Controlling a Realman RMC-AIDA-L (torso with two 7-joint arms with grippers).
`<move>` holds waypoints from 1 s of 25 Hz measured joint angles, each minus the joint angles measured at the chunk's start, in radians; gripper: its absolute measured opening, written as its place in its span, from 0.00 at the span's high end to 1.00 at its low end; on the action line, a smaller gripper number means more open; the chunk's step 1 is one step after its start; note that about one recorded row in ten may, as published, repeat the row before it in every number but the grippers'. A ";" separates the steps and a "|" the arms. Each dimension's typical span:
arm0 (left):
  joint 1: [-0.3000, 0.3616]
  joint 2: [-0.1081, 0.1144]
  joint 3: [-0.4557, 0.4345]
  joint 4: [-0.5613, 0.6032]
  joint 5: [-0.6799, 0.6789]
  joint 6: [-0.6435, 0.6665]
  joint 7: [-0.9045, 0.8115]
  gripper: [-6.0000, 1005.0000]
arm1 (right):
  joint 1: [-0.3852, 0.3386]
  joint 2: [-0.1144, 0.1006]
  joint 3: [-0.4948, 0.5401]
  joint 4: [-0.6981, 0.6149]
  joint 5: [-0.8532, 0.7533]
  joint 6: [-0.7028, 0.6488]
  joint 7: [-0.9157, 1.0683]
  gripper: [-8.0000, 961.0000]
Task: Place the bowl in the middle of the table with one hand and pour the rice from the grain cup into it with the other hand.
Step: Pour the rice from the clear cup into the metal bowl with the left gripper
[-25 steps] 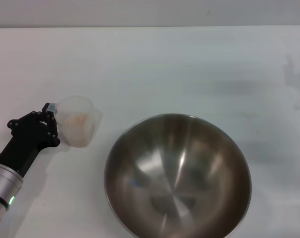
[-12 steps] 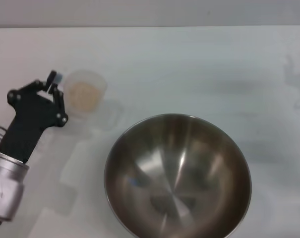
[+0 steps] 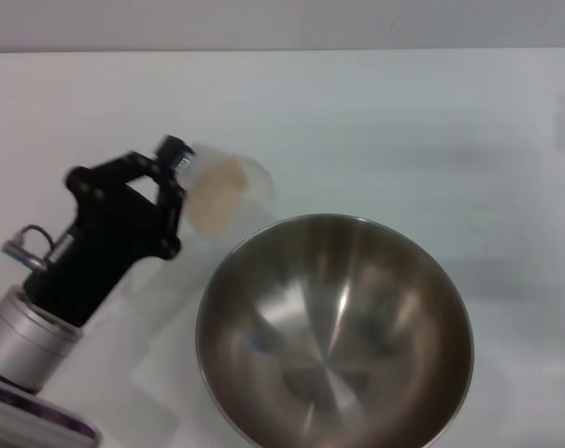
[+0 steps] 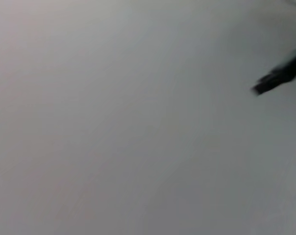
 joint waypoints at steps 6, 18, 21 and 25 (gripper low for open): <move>-0.019 0.000 0.085 0.003 0.001 0.004 0.269 0.93 | 0.014 0.002 0.010 0.008 -0.005 -0.006 -0.052 0.62; -0.029 0.003 0.144 0.027 0.074 0.076 0.651 0.91 | 0.063 0.003 0.017 0.088 0.001 0.002 -0.110 0.62; -0.040 0.001 0.147 0.049 0.100 0.070 0.684 0.91 | 0.064 0.001 0.018 0.091 0.002 0.002 -0.110 0.62; -0.051 -0.002 0.148 0.059 0.120 0.032 0.748 0.90 | 0.064 0.001 0.018 0.094 0.002 0.002 -0.112 0.62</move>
